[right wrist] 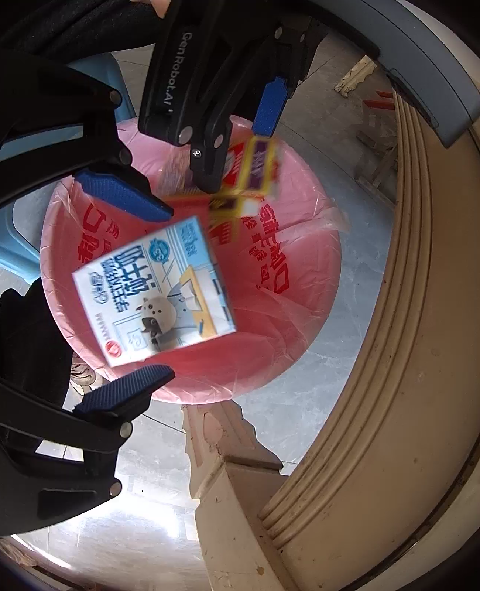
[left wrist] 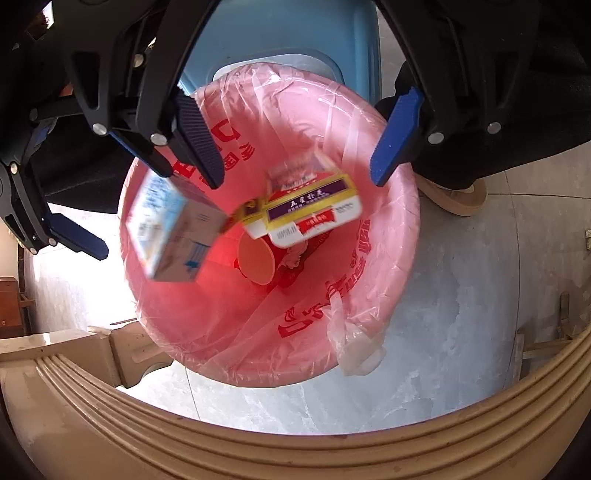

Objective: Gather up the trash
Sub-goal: 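Open both tools over the pink bin to drop the card box and milk carton, then move both tools back up over the table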

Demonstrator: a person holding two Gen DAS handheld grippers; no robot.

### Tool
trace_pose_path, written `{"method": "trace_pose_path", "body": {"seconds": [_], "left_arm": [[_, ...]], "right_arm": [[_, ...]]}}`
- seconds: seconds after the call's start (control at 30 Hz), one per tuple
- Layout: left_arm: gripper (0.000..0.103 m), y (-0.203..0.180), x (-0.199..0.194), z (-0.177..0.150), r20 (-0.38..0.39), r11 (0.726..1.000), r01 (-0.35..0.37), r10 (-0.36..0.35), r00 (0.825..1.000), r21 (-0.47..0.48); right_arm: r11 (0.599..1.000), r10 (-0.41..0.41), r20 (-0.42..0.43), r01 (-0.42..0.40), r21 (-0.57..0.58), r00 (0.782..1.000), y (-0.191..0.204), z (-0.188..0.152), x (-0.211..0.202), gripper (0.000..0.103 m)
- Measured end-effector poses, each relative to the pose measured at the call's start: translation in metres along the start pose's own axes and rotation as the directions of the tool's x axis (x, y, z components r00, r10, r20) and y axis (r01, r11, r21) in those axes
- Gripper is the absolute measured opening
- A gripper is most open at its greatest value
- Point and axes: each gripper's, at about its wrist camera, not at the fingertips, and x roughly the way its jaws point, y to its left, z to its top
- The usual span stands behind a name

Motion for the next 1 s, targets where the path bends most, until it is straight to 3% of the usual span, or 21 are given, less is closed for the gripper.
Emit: {"method": "trace_pose_path", "body": {"seconds": [0.7,0.87,1.0], "left_arm": [[0.080,-0.006,-0.018,0.000,0.044,0.997,-0.071,0.070,0.997,0.005],[0.081,-0.004,-0.059,-0.015,0.101,0.994,-0.109,0.108,0.989,0.005],[0.081,0.003,-0.121,-0.034,0.139,0.991,-0.135,0.135,0.981,-0.010]], "right_arm": [[0.999,0.034,0.018,-0.034,-0.019,0.999,0.007,0.001,-0.009,0.085],[0.998,0.065,0.067,-0.066,0.006,0.996,0.007,0.003,-0.042,0.085],[0.992,0.125,0.162,-0.125,-0.009,0.979,0.007,0.009,-0.102,0.085]]}}
